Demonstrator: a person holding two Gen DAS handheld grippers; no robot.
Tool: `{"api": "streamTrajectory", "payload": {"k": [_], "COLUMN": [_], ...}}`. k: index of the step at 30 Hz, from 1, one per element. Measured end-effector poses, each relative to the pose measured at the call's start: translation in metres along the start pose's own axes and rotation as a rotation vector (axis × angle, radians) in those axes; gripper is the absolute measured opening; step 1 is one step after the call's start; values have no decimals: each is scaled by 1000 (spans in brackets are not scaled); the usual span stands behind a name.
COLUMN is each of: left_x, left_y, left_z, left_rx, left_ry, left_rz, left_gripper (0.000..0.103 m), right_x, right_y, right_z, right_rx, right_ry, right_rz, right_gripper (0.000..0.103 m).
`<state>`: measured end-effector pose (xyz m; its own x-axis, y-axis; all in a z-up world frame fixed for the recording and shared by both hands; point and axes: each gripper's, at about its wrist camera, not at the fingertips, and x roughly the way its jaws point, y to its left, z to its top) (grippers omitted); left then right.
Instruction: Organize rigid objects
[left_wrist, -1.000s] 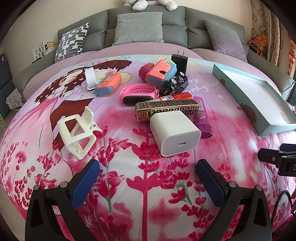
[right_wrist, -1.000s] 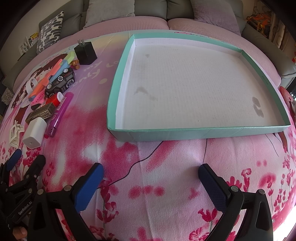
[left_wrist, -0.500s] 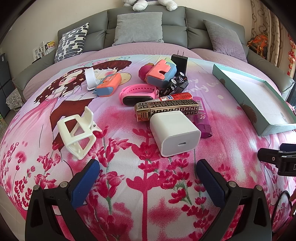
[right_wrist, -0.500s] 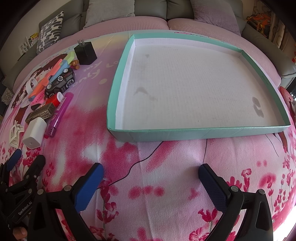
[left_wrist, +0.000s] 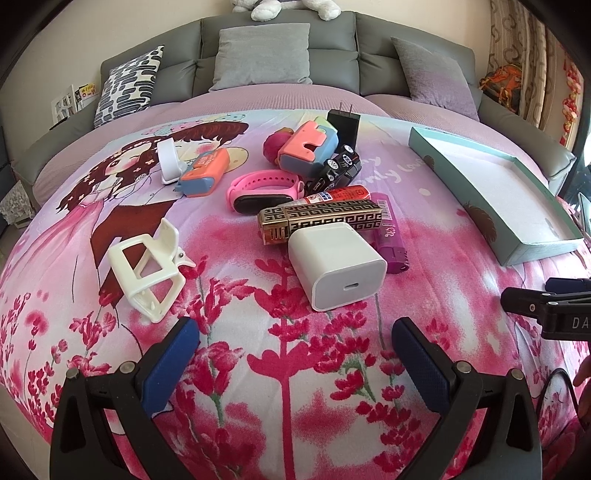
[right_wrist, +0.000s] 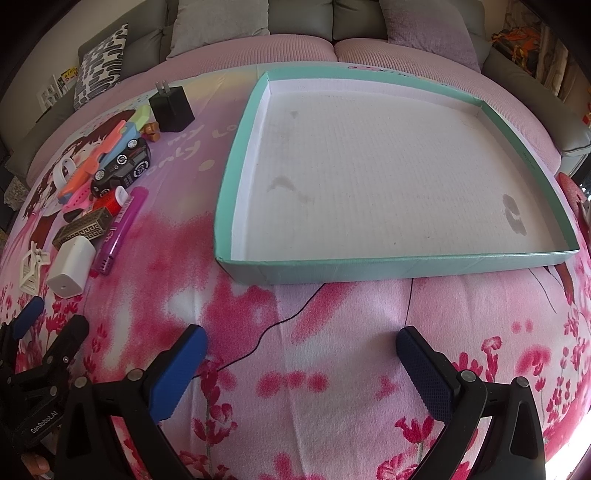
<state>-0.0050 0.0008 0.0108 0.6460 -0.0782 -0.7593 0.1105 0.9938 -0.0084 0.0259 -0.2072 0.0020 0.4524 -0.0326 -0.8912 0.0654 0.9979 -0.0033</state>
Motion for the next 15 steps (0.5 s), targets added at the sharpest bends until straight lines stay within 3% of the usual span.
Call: {"api": "streamTrajectory", "payload": {"k": [4, 6, 11, 15], "left_x": [-16, -20, -21, -21], "left_y": [13, 29, 71, 98], "left_z": [9, 17, 28, 26], "left_rx": [-26, -73, -162, -248], "left_ry": [-48, -51, -3, 50], "left_rz": [0, 27, 91, 108], "left_gripper": [103, 103, 103, 103], "right_x": [-28, -50, -74, -72], "right_y": [-3, 6, 34, 66], "right_z": [0, 4, 13, 20], "right_rx": [-14, -56, -96, -156], "right_ry": [-67, -140, -219, -221], "right_rz": [-9, 10, 87, 129], "right_gripper": [103, 103, 103, 103]}}
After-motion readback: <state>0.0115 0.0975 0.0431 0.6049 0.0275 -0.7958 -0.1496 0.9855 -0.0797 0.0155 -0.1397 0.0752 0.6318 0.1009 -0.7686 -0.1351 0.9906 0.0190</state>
